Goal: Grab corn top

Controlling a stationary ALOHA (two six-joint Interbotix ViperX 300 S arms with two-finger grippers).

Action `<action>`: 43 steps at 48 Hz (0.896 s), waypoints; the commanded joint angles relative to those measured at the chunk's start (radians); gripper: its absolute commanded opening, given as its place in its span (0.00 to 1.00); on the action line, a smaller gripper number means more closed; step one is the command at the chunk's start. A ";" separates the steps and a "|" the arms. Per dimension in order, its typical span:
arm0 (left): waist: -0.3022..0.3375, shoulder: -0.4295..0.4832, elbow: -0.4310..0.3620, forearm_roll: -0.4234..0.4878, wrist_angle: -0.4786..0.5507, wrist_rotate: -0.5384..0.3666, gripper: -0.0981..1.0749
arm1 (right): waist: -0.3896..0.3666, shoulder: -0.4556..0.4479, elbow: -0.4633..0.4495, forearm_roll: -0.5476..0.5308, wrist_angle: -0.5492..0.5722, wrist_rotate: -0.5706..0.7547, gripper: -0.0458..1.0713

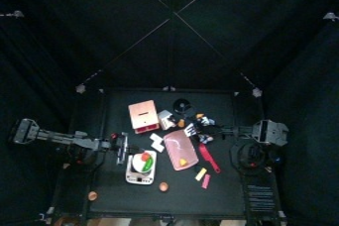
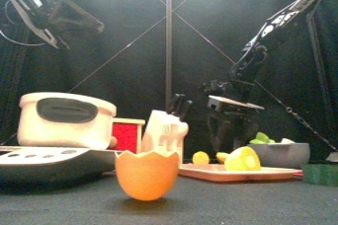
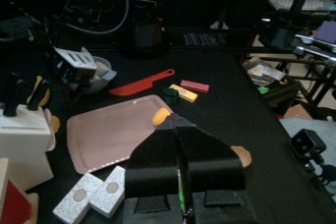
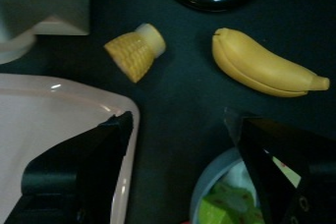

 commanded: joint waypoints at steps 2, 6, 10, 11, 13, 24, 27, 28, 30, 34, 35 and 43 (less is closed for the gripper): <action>0.006 -0.002 -0.020 0.000 -0.009 0.002 0.05 | 0.069 -0.081 -0.006 0.017 0.014 -0.002 0.96; 0.006 -0.002 -0.021 -0.002 -0.009 0.002 0.05 | 0.147 -0.117 0.000 0.040 0.026 -0.002 0.96; 0.006 -0.006 -0.021 0.000 -0.011 0.002 0.05 | 0.221 -0.132 0.008 0.060 0.028 0.000 0.96; 0.006 -0.008 -0.020 -0.002 -0.011 0.002 0.05 | 0.247 -0.133 0.009 0.069 0.028 0.000 0.96; 0.008 -0.011 -0.021 0.000 -0.012 0.002 0.05 | 0.278 -0.133 0.011 0.086 0.028 0.002 0.96; 0.015 -0.020 -0.020 0.000 -0.012 0.003 0.05 | 0.382 -0.072 -0.009 0.181 0.018 0.003 0.96; 0.017 -0.020 -0.020 0.000 -0.012 0.002 0.05 | 0.400 -0.043 -0.021 0.199 0.018 0.003 0.96; 0.017 -0.020 -0.020 0.000 -0.012 0.002 0.05 | 0.405 -0.035 -0.025 0.206 0.018 0.003 0.96; 0.017 -0.020 -0.018 0.000 -0.012 0.002 0.05 | 0.413 -0.020 -0.034 0.212 0.017 0.003 0.96; 0.017 -0.020 -0.017 0.000 -0.012 0.002 0.05 | 0.423 0.009 -0.052 0.221 0.018 0.002 0.96; 0.017 -0.020 -0.017 -0.002 -0.012 0.002 0.05 | 0.425 0.017 -0.055 0.222 0.018 0.002 0.96; 0.017 -0.020 -0.017 -0.002 -0.012 0.000 0.05 | 0.436 0.049 -0.078 0.241 0.020 0.002 0.96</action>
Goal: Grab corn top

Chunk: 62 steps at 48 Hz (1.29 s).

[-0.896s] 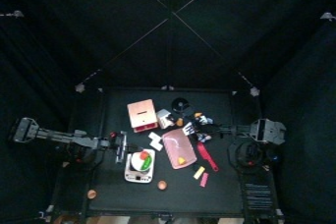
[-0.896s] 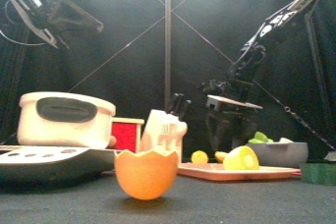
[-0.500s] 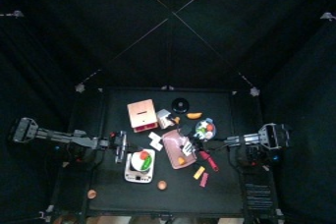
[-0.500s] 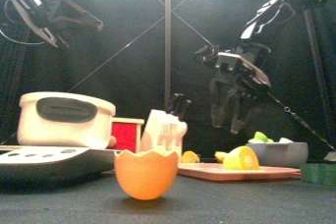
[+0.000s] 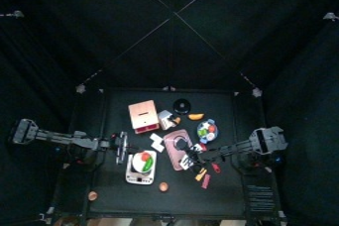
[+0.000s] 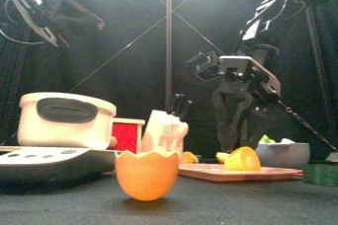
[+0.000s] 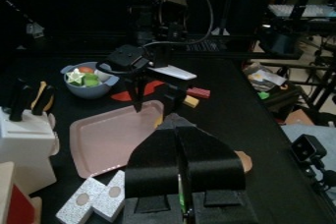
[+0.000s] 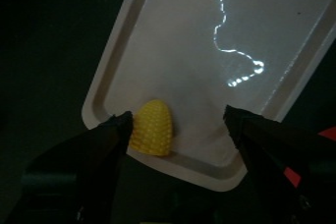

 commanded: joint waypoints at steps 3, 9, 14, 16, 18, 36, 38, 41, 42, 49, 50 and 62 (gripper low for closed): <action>0.003 0.000 -0.015 0.000 -0.009 -0.002 0.05 | 0.012 -0.005 -0.032 0.020 0.000 -0.002 0.96; 0.003 0.000 -0.015 0.000 -0.009 -0.002 0.05 | 0.023 0.002 -0.031 0.034 0.002 0.000 0.96; 0.003 0.000 -0.015 -0.002 -0.009 -0.002 0.05 | 0.026 0.012 -0.029 0.037 0.000 0.000 0.96; 0.003 0.000 -0.014 0.000 -0.009 -0.002 0.05 | 0.025 0.018 -0.031 0.037 0.000 0.000 0.95; 0.003 0.000 -0.015 0.000 -0.009 -0.002 0.05 | 0.023 0.023 -0.032 0.035 0.000 -0.002 0.95; 0.003 0.000 -0.014 0.000 -0.009 -0.002 0.05 | 0.018 0.035 -0.037 0.029 0.003 -0.003 0.79; 0.003 0.000 -0.014 0.000 -0.009 -0.002 0.05 | 0.018 0.037 -0.037 0.028 0.003 -0.003 0.77; 0.003 0.000 -0.014 0.000 -0.009 -0.002 0.05 | 0.018 0.035 -0.038 0.028 0.008 -0.003 0.75; 0.003 0.000 -0.014 0.000 -0.009 -0.002 0.05 | 0.018 0.034 -0.038 0.028 0.009 -0.003 0.74; 0.003 0.000 -0.014 0.000 -0.009 -0.002 0.05 | 0.018 0.017 -0.048 0.020 0.041 -0.003 0.71; 0.003 0.000 -0.014 0.000 -0.009 -0.002 0.05 | 0.018 0.014 -0.049 0.018 0.048 -0.003 0.71; 0.003 0.000 -0.014 -0.002 -0.009 -0.002 0.05 | 0.020 -0.003 -0.057 0.002 0.077 -0.003 0.71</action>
